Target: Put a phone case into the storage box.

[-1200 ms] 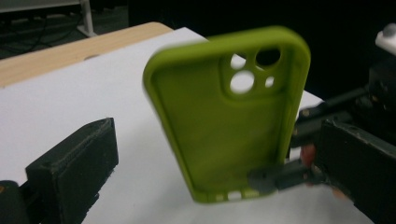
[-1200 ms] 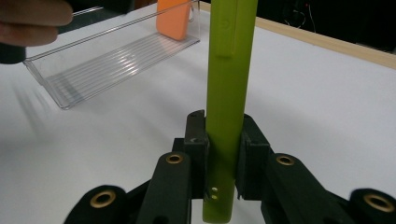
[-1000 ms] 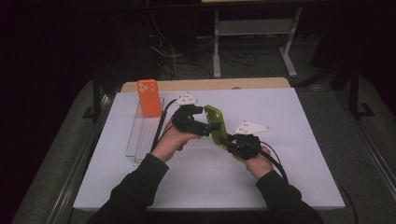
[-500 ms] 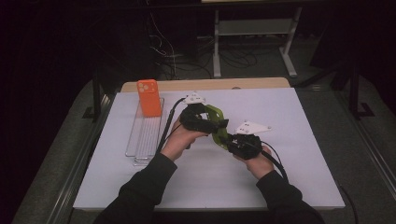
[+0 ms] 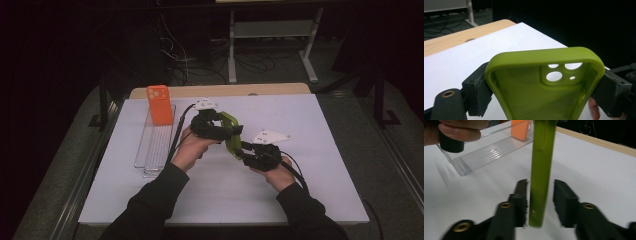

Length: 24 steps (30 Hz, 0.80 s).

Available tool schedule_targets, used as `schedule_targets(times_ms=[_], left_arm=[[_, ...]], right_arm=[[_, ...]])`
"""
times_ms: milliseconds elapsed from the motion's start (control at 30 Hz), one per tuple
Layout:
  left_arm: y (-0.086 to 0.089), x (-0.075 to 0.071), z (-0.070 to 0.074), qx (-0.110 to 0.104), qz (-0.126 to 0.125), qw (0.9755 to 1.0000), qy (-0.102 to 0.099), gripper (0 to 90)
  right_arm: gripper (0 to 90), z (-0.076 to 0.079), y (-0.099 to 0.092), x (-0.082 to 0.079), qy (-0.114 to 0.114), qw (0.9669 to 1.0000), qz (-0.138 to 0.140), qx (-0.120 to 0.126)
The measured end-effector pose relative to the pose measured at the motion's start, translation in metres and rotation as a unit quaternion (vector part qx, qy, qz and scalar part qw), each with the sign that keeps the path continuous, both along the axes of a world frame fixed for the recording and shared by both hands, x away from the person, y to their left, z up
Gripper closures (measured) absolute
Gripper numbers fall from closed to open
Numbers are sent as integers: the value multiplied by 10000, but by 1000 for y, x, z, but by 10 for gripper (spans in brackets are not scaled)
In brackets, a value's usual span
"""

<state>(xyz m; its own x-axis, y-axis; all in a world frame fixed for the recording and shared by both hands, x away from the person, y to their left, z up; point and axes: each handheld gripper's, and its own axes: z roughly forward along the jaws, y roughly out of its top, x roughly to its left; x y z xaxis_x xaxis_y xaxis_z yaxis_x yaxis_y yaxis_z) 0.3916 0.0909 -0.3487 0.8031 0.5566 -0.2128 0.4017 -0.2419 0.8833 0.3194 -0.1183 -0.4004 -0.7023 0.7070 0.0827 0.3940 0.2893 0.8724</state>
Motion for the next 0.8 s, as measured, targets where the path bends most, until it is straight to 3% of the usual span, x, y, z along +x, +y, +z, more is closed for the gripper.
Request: schedule_targets(times_ms=[167,400,533,667,800], left_arm=[[14,7,8,70,148,9999,-19,144],[36,17,23,279,275,9991,-127,144],[52,24,32,356,404,9984,-195,143],[70,30,41,335,593,9973,-267,143],[90,36,49,340,825,9954,-344,144]], right_arm=[[357,1,-12,-2,161,9998,-6,-119],[172,-9,-32,-5,466,9981,-16,-410],[119,-17,-44,-9,539,9967,-82,-599],[20,-21,-55,-12,662,9959,-133,-609],[0,-26,-61,-17,695,9955,-159,-626]])
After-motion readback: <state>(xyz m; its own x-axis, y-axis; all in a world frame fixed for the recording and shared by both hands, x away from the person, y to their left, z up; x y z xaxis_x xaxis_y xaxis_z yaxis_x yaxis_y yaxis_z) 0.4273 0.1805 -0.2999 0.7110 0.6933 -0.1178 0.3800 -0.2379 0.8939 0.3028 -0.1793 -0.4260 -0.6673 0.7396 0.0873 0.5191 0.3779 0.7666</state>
